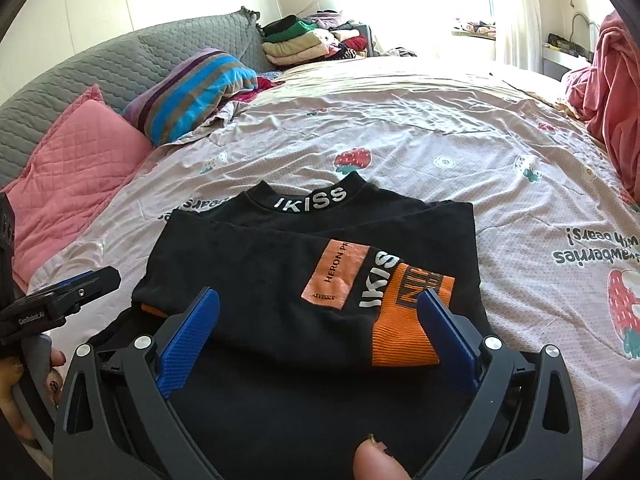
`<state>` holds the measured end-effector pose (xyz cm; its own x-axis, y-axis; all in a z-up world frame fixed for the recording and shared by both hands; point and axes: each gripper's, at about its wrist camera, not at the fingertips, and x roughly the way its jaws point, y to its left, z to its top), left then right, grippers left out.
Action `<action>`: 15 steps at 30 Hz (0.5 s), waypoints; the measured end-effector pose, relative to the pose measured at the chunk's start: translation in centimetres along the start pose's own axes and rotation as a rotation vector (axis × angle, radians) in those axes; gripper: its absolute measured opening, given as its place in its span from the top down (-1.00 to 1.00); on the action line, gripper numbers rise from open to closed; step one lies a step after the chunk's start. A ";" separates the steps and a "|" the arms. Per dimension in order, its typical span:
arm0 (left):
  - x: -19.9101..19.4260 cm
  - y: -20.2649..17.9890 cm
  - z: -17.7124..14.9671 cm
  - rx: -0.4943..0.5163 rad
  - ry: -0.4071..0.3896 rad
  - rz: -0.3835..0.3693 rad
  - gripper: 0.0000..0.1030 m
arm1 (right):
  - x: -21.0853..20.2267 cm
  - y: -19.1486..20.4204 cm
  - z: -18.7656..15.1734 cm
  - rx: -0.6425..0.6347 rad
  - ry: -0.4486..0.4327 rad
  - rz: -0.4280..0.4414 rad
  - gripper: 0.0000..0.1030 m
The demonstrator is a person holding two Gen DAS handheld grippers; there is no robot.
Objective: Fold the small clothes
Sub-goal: 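Move both open grippers along the shirt body toward its hem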
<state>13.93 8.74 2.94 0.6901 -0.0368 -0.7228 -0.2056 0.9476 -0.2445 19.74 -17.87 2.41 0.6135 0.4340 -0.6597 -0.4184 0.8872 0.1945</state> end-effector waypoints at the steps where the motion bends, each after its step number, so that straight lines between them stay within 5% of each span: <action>1: -0.1 0.0 0.0 0.003 0.000 0.005 -0.81 | -0.1 0.0 0.0 0.000 -0.002 0.000 -0.91; 15: -2.4 -0.2 -1.1 0.038 -0.017 0.039 -0.81 | -2.6 0.3 -0.1 -0.018 -0.039 0.005 -0.91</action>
<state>11.60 8.24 4.00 0.6939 0.0057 -0.7201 -0.2060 0.9597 -0.1909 17.93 -18.77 4.13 0.6370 0.4443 -0.6299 -0.4335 0.8822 0.1839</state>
